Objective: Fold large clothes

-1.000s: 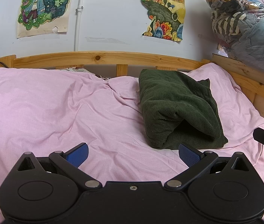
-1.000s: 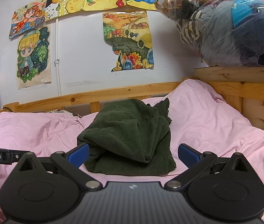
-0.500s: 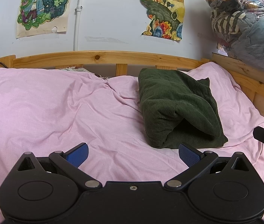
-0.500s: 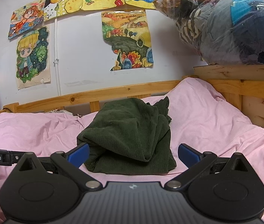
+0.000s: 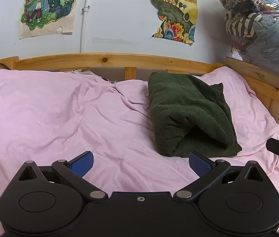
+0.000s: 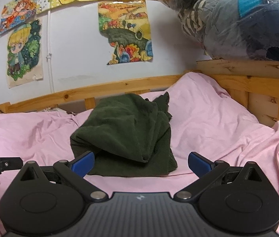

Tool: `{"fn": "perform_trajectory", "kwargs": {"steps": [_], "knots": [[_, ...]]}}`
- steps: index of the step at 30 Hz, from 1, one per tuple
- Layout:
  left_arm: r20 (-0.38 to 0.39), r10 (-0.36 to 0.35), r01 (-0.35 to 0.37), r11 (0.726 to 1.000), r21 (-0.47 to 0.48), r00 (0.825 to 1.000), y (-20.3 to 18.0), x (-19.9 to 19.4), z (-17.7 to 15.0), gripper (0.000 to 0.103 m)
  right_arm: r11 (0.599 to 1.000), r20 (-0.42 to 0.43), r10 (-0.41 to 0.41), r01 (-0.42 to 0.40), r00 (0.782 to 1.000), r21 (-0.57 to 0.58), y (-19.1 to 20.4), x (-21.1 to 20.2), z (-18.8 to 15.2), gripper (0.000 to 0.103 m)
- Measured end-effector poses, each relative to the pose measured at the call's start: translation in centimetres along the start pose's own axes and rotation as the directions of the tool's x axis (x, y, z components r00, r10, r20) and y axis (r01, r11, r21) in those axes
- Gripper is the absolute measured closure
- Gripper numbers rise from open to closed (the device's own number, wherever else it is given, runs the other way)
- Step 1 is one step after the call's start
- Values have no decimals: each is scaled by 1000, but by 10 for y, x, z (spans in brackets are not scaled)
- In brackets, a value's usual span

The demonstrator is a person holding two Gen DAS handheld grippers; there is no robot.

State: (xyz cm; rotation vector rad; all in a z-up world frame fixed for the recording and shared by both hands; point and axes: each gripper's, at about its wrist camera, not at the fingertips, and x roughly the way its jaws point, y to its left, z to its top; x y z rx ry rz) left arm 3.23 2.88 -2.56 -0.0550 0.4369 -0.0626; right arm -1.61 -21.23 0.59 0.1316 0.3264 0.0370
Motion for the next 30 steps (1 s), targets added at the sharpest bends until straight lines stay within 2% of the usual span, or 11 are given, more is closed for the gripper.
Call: {"fn": "perform_trajectory", "kwargs": {"steps": [18,25,30], "knots": [[-23,62,-63,998,-9,998,1,7,0,1,997,-30,-40,42,999,57,-11,6,2,0],[-43,108,-107,994,32,993,-6,6,1,1,998,-30,-42,43,999,54,-11,6,3,0],[-35,110,-109,993,42,993,-8,4,1,1,997,-34,-43,45,999,57,-11,6,3,0]]}}
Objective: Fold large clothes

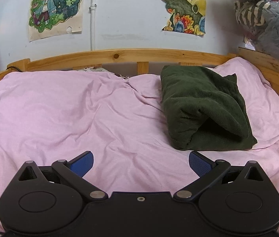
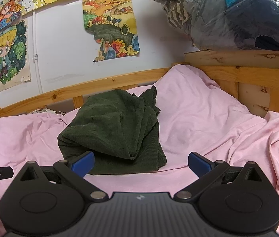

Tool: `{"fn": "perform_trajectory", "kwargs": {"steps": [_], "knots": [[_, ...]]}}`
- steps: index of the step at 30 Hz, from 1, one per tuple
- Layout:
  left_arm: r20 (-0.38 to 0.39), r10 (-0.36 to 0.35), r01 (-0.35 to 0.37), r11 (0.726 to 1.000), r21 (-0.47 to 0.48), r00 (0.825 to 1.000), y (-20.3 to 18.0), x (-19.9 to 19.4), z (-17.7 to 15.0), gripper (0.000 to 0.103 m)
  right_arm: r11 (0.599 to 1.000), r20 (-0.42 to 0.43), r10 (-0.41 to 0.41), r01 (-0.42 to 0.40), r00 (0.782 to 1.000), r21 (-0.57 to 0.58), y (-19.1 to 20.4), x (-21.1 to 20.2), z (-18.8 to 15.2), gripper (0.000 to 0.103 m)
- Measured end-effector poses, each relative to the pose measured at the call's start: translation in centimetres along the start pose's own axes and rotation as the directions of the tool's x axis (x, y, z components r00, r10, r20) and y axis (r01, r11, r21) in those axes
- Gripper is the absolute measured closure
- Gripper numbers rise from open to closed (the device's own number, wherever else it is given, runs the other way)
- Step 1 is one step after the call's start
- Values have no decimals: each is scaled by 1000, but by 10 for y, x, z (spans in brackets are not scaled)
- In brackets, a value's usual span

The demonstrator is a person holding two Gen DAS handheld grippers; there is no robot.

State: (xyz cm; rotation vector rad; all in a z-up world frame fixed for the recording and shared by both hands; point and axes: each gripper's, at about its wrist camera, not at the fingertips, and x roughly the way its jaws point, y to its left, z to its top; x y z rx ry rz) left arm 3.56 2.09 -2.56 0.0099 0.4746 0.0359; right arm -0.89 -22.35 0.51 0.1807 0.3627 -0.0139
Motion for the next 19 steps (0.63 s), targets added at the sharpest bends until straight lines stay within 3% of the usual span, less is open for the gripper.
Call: {"fn": "perform_trajectory", "kwargs": {"steps": [19], "knots": [[-1,-6,6,1000,12,1000,0,0,0,1,1000,-10,1,-1,1000,-2,-1,2,-1,0]]}}
